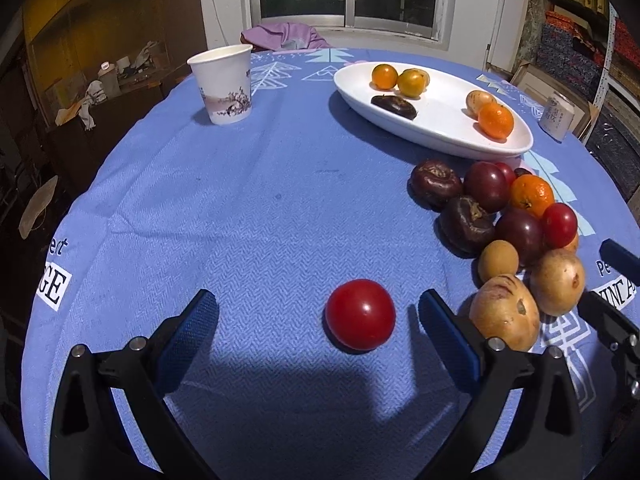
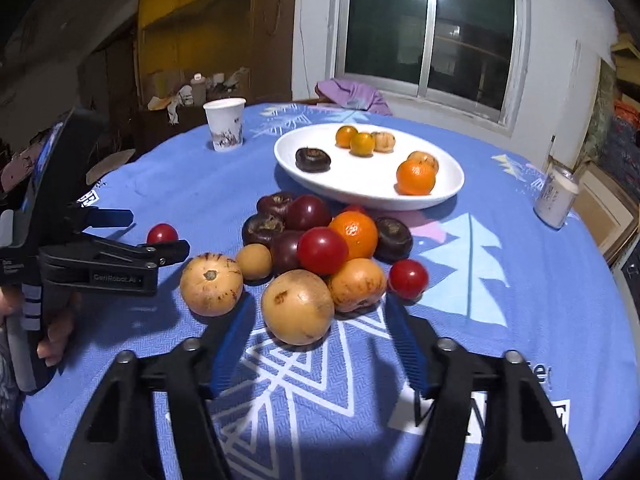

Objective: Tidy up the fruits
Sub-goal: 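Grasp a red tomato with the left tool while the right tool grasps a tan fruit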

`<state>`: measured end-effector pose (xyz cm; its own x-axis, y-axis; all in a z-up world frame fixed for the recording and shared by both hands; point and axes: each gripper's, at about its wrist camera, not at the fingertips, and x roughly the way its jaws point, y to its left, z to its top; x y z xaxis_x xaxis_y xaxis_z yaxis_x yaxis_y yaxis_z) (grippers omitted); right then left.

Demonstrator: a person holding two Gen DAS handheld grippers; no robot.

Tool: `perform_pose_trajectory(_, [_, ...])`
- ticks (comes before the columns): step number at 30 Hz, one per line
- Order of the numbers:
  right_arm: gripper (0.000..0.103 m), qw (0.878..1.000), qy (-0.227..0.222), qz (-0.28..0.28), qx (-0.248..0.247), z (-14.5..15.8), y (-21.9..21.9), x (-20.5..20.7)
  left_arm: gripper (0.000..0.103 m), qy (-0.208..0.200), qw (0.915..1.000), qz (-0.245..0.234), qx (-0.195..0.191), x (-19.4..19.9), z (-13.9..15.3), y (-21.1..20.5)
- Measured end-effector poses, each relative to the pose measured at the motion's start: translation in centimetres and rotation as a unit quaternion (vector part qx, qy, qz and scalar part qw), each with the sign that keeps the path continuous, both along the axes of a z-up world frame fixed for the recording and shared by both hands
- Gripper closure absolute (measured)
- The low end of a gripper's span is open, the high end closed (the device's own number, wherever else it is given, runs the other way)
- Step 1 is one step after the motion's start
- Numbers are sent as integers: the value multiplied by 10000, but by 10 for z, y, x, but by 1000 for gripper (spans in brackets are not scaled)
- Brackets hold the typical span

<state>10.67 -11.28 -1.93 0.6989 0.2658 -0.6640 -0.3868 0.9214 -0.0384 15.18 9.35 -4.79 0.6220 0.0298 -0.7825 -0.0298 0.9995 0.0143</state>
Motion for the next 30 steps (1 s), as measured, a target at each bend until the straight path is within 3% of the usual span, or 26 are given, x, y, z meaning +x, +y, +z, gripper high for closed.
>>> perform_pose_trajectory(7, [39,9985,426,62,332,-7,2,9,4,182,9998,-86,34,1,-6,-4])
perform_pose_trajectory(11, [51,9968,638,82,478,-11,10,15,4,141,9997,-216,27,-1,-5,-8])
perform_pose_trajectory(16, [50,9943,803,60,702,-14,9,20,4,71,9994,-325,-40,-4,-3,-10])
perform_pose_trajectory(18, [50,9925,986,13,724,-18,8,27,8,48,9993,-372,-29,-4,-2,-12])
perform_pose_trajectory(20, [52,9902,1140,-37,810,-22,5,32,26,84,9989,-460,-51,-3,-3,-15])
perform_pose_trajectory(28, [57,9900,1104,-34,878,-21,4,31,30,69,9988,-456,-155,-2,-3,-12])
perform_pose_trajectory(30, [57,9898,1106,-33,902,-21,4,30,36,51,9989,-448,-151,-3,-3,-12])
